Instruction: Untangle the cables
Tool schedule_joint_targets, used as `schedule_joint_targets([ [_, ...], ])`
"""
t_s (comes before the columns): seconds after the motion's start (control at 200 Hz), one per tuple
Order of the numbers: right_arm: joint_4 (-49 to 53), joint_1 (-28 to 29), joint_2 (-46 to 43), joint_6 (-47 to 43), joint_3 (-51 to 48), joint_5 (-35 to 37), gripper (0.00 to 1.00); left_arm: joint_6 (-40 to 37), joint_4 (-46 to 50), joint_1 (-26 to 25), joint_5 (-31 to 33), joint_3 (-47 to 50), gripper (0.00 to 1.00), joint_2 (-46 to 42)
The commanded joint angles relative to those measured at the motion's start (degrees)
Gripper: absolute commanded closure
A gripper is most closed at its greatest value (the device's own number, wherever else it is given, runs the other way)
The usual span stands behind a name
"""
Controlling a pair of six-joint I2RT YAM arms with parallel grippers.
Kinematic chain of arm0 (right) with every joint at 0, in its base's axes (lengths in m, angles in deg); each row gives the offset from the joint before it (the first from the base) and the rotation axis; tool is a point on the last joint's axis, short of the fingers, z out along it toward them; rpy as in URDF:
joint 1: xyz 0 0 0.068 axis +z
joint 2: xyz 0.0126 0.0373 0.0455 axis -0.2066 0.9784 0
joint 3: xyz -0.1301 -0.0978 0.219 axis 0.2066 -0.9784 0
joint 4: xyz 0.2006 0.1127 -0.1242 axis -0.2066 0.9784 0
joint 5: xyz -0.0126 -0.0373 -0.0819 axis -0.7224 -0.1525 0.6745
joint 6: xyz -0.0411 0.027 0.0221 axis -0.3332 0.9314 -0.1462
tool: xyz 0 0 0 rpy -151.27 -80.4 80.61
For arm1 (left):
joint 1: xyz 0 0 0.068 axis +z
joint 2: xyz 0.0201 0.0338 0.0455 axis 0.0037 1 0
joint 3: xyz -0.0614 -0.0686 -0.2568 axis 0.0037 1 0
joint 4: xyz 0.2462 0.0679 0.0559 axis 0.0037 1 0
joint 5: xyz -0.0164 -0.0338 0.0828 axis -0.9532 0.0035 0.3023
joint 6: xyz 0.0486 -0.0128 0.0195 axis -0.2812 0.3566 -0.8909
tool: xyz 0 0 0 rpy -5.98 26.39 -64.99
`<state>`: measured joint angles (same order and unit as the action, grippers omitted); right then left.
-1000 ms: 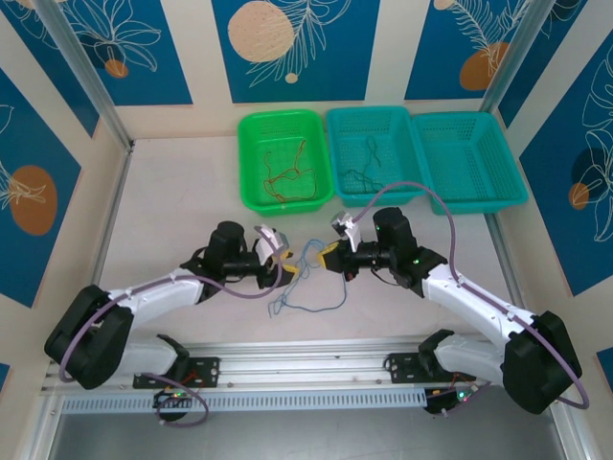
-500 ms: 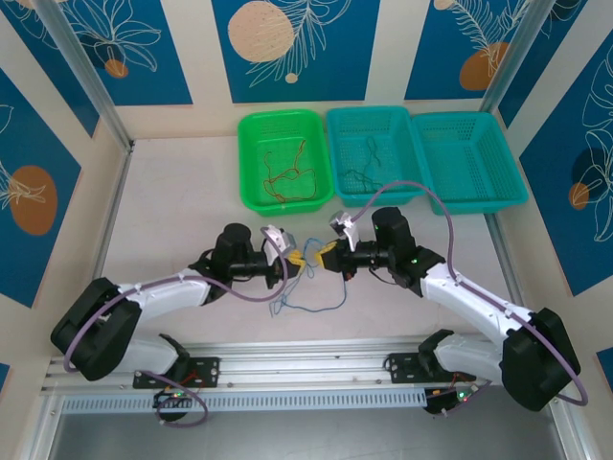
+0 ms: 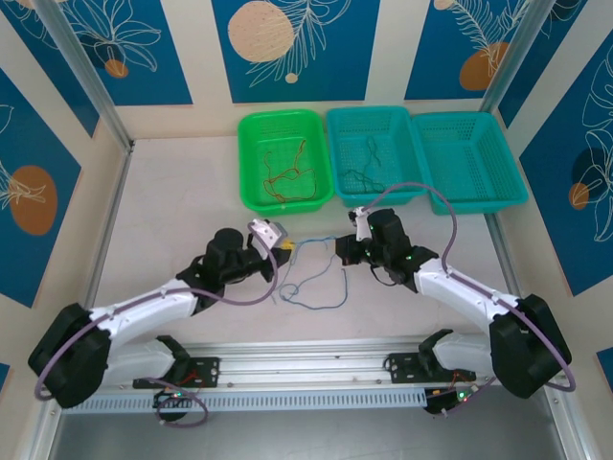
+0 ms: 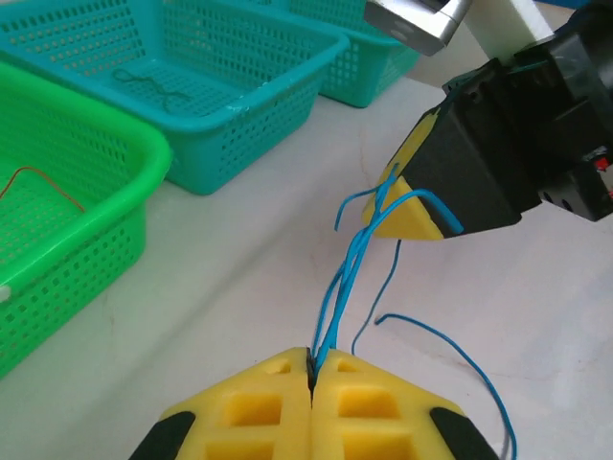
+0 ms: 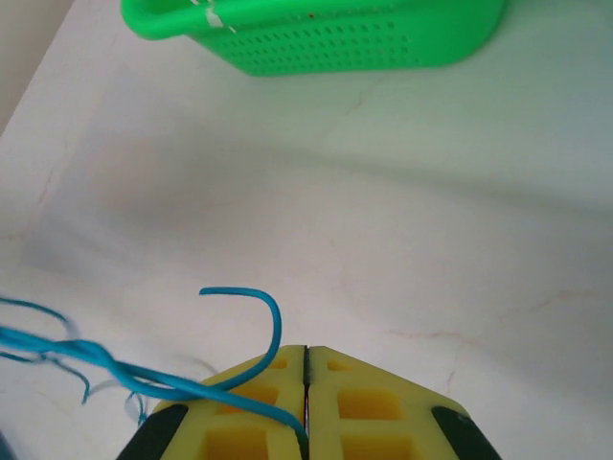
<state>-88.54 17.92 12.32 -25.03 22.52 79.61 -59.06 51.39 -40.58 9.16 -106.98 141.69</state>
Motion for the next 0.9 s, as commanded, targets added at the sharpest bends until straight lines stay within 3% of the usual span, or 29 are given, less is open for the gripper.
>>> schedule_joint_targets([
  [0.0, 6.6, -8.1, -1.4, 11.1, -3.9, 17.3, 0.93, 3.5, 10.8, 2.6, 16.7, 1.6, 1.00, -6.5],
  [0.22, 8.8, -15.4, -5.4, 16.3, -7.0, 17.5, 0.93, 6.7, 14.8, 6.5, 21.1, 3.6, 1.00, -12.0],
  [0.36, 8.4, -20.7, -8.8, 16.9, -9.6, 12.9, 0.92, 8.3, 15.3, 8.9, 19.9, 4.2, 1.00, -12.9],
  [0.49, 6.9, -21.7, -10.0, 13.3, -10.4, 7.6, 0.87, 9.0, 15.1, 9.9, 18.1, 4.3, 1.00, -13.2],
  [0.64, 3.8, -21.2, -7.9, 10.3, -10.0, -2.4, 0.96, 8.1, 10.6, 10.0, 10.8, 5.2, 1.00, -12.7],
  [0.755, 0.4, -19.8, -7.0, 7.0, -9.5, -12.4, 0.97, 6.6, 3.7, 9.9, -3.2, 6.1, 1.00, -11.3],
  [0.82, -1.2, -17.9, -8.0, 4.9, -8.4, -19.1, 0.97, 5.7, 1.1, 9.1, -10.7, 5.5, 0.84, -9.9],
  [0.895, -0.5, -13.9, -10.2, 0.7, -5.6, -21.9, 0.96, 2.8, 2.1, 7.6, -13.0, 3.9, 0.62, -8.9],
])
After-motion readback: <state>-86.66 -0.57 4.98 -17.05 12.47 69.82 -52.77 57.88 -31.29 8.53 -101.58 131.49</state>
